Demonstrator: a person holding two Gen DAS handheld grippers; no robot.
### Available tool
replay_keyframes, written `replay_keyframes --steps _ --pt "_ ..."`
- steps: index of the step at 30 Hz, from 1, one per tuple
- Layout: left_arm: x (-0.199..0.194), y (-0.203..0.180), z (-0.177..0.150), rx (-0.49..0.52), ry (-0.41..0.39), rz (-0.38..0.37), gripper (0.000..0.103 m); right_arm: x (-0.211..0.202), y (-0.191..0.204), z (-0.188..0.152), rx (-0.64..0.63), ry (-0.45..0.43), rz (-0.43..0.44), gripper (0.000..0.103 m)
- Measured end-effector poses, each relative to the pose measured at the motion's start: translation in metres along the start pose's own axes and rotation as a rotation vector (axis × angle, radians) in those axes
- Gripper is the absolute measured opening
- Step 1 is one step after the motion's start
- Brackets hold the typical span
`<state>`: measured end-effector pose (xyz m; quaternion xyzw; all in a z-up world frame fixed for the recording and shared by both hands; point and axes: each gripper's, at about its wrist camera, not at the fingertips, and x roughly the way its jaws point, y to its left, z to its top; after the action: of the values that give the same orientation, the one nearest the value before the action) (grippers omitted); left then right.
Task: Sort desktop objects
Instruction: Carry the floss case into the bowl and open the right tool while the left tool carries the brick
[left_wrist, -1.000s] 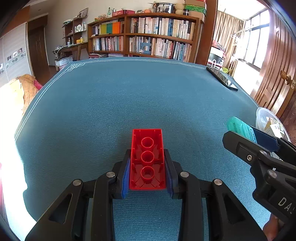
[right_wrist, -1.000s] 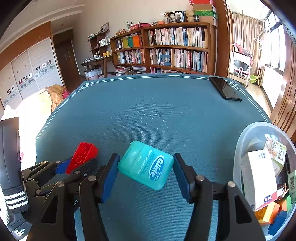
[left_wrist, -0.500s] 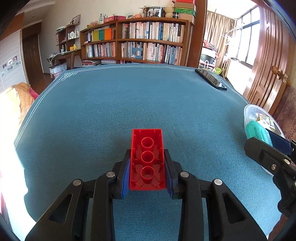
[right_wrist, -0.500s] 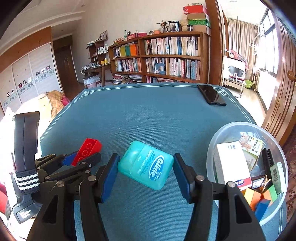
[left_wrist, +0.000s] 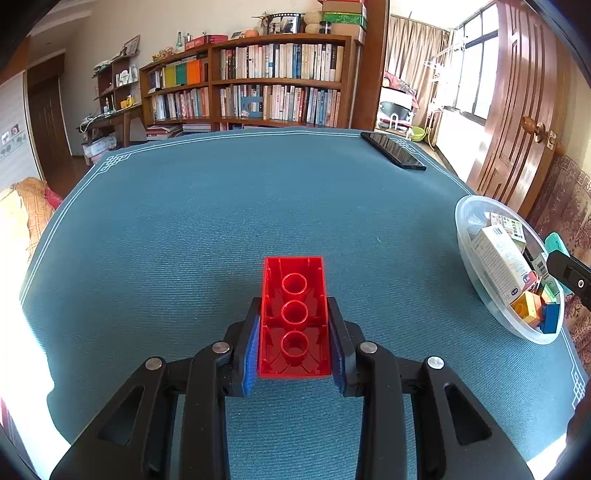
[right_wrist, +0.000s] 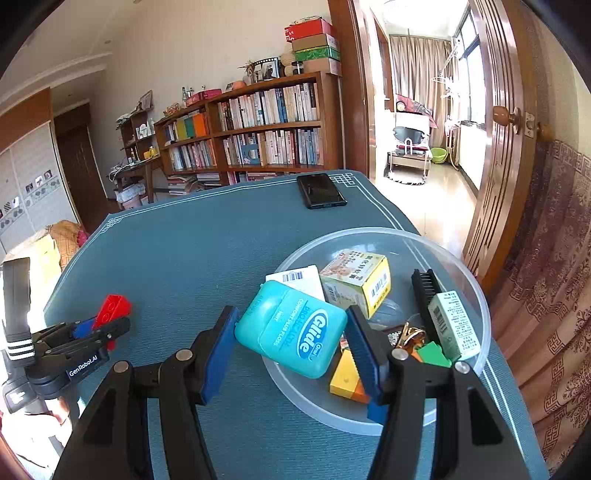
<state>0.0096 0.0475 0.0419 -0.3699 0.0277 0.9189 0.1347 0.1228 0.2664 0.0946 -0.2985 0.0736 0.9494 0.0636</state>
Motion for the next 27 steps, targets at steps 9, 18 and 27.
replay_keyframes --steps 9,18,27 --pt "-0.01 -0.02 0.008 0.03 -0.012 -0.031 0.034 -0.002 -0.042 -0.006 0.048 -0.013 -0.087 0.063" --pt "-0.017 -0.058 0.017 0.086 -0.029 -0.066 0.034 0.015 -0.072 -0.011 0.088 0.009 -0.111 0.063" --pt "-0.017 -0.097 0.025 0.134 -0.037 -0.106 0.034 0.028 -0.086 -0.013 0.095 0.036 -0.07 0.065"
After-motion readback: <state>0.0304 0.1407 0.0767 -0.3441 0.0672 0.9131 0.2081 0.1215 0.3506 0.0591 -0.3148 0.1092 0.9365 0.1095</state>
